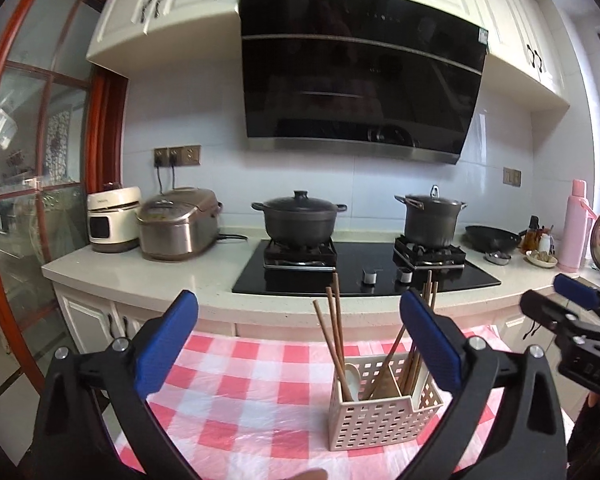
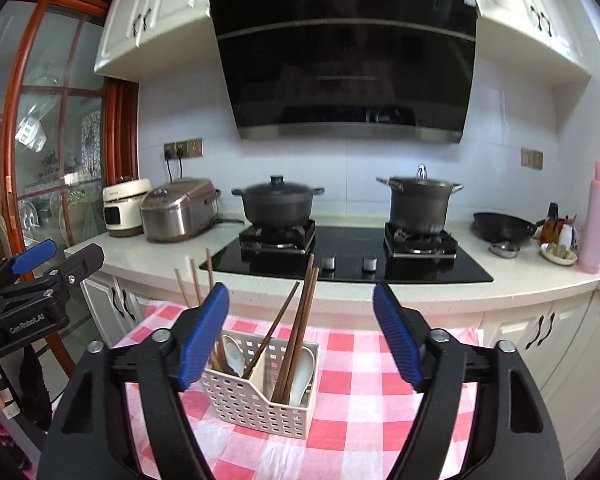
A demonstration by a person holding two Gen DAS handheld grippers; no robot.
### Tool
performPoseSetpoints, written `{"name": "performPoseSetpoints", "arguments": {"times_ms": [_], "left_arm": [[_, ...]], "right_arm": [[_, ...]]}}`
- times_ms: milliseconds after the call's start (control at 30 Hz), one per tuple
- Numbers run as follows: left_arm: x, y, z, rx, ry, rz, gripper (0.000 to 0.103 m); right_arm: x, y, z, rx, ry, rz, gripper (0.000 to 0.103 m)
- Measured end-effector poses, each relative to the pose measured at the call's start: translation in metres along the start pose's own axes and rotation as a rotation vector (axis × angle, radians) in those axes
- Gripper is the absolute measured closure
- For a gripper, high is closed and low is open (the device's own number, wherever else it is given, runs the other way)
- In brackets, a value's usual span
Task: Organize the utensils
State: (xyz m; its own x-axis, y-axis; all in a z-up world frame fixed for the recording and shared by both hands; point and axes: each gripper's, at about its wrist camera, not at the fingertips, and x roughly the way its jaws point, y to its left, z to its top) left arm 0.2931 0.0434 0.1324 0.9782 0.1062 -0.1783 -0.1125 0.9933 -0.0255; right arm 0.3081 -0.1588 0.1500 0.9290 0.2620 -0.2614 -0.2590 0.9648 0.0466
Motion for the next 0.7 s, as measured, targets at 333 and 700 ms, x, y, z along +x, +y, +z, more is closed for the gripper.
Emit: {"name": "performPoseSetpoints", "arguments": {"times_ms": [333, 700], "left_arm": [[-0.054, 0.009, -0.028, 0.040, 0.039, 0.008, 0.005], [-0.060, 0.001, -0.076, 0.056, 0.145, -0.091, 0.005]], "right_arm": [[-0.046, 0.005, -0.028, 0.023, 0.002, 0.044, 0.019], [-0.047, 0.000, -0.073, 0.086, 0.111, 0.086, 0.019]]}}
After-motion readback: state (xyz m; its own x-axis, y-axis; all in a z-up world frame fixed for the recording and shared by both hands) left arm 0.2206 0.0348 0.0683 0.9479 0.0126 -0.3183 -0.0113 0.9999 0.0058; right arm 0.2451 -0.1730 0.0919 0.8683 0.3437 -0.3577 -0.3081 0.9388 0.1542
